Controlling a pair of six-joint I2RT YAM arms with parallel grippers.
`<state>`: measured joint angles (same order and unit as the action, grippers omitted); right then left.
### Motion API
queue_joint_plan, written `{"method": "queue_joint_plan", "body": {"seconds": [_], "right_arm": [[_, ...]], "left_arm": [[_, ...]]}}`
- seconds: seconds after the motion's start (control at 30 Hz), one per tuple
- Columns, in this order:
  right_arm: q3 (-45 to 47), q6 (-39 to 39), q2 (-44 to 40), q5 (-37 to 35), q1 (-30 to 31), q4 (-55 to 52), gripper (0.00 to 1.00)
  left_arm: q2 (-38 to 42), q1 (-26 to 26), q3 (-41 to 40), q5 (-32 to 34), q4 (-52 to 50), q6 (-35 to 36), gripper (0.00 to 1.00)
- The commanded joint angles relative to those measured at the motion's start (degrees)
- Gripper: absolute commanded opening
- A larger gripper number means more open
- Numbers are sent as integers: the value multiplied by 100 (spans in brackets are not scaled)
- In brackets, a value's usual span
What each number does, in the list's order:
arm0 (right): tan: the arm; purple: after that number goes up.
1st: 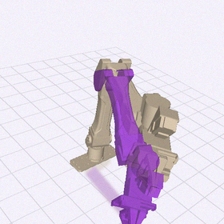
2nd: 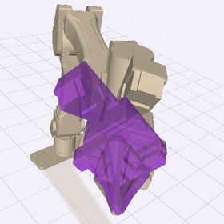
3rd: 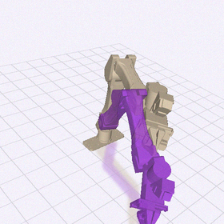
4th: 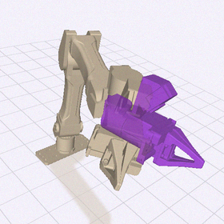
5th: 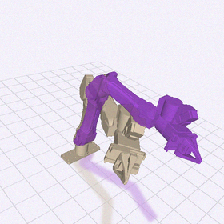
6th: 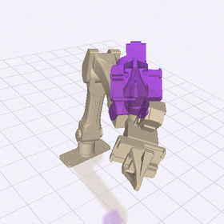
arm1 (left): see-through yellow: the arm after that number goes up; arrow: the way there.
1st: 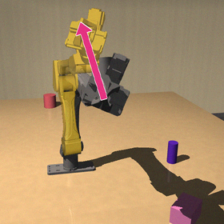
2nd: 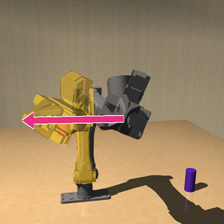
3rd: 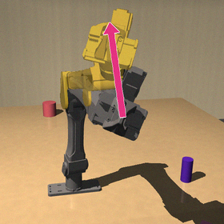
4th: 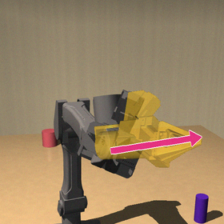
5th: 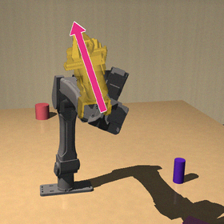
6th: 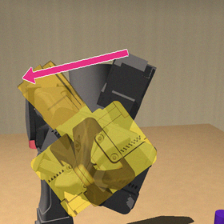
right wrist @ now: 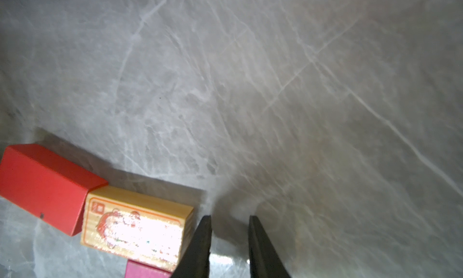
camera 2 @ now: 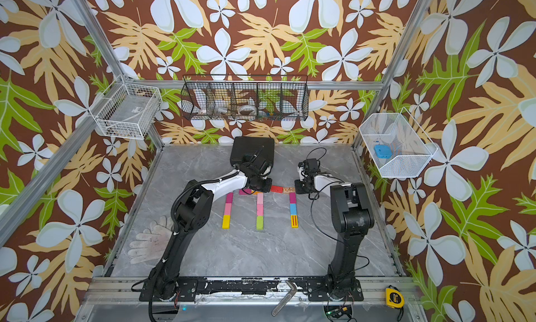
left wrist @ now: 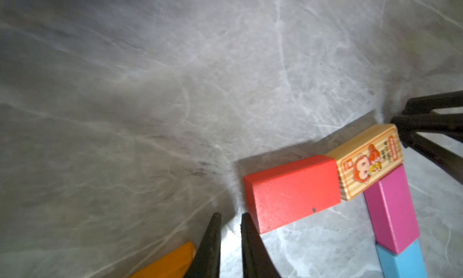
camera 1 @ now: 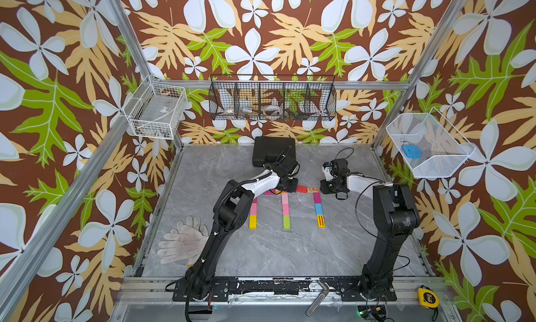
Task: Assemble the number 7 with building blocks
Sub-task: Adjust the building block at the center of the board.
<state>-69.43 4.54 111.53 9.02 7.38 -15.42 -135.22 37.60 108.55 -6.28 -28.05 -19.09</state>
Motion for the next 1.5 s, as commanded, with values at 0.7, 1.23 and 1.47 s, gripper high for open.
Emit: {"method": "queue_joint_plan", "body": {"seconds": [0.7,1.23,1.47], "right_arm": [[35,21,36,187,4,-121,27],[4,3,71,230,37,-137,27],[-14,-14,63,250,43,-146,27]], "left_arm": [[-41,68,65,-189,-183,107,19],[24,64,12,-171,-174,99,19],[82,66,-40,-176,-174,106,19]]}}
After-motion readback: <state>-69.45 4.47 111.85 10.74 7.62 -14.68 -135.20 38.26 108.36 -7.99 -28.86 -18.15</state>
